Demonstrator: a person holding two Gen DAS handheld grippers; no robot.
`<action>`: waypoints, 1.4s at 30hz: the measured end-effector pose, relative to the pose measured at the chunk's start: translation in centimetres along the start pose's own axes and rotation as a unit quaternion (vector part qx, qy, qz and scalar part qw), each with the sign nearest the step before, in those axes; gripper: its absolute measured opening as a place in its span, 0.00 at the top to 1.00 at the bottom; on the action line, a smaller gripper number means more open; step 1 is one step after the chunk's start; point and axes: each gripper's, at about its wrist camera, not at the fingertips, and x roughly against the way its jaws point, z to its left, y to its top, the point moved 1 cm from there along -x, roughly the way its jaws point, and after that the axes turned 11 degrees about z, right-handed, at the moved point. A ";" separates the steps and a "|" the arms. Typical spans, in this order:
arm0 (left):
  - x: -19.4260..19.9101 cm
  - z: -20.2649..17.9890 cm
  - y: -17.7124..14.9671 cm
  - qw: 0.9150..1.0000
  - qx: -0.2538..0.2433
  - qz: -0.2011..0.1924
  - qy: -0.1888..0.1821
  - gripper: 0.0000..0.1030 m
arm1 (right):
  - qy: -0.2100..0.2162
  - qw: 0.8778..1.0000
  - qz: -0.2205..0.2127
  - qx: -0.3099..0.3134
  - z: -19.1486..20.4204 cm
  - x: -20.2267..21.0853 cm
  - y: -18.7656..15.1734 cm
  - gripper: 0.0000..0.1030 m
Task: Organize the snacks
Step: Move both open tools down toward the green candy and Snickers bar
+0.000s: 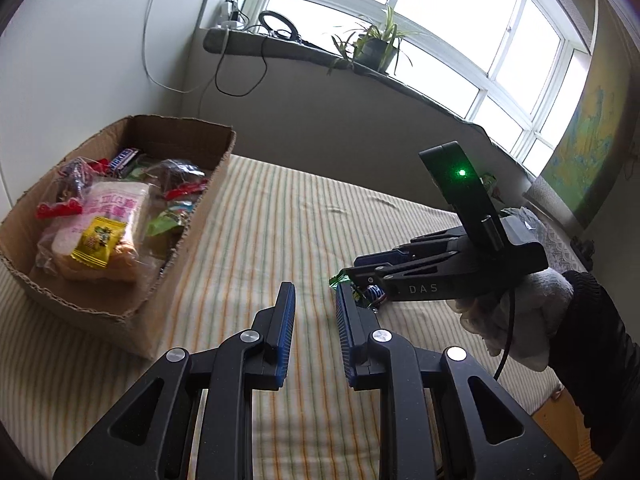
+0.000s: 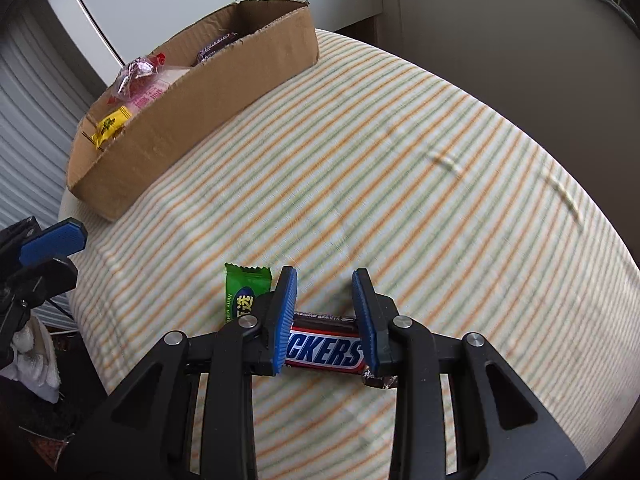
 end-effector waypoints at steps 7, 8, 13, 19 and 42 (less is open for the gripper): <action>-0.7 -0.6 -0.4 1.000 -0.002 0.010 -0.008 0.81 | -0.053 0.997 -0.028 0.049 2.2 1.8 -2.1 0.63; -0.7 -0.6 -0.4 1.000 -0.003 0.010 -0.007 0.81 | -0.056 0.996 -0.031 0.059 2.8 2.0 -2.3 0.57; -0.4 -0.4 -0.6 1.000 0.001 0.009 -0.007 0.82 | -0.078 0.991 -0.041 0.099 5.3 2.8 -3.9 0.53; -1.0 -1.1 -1.3 0.999 -0.007 0.026 -0.024 0.81 | -0.062 0.995 -0.069 0.045 3.6 4.9 -5.9 0.53; -5.4 -2.9 -2.2 0.994 -0.016 0.099 -0.051 0.81 | 0.073 0.996 -0.058 -0.003 -1.1 1.0 -5.1 0.72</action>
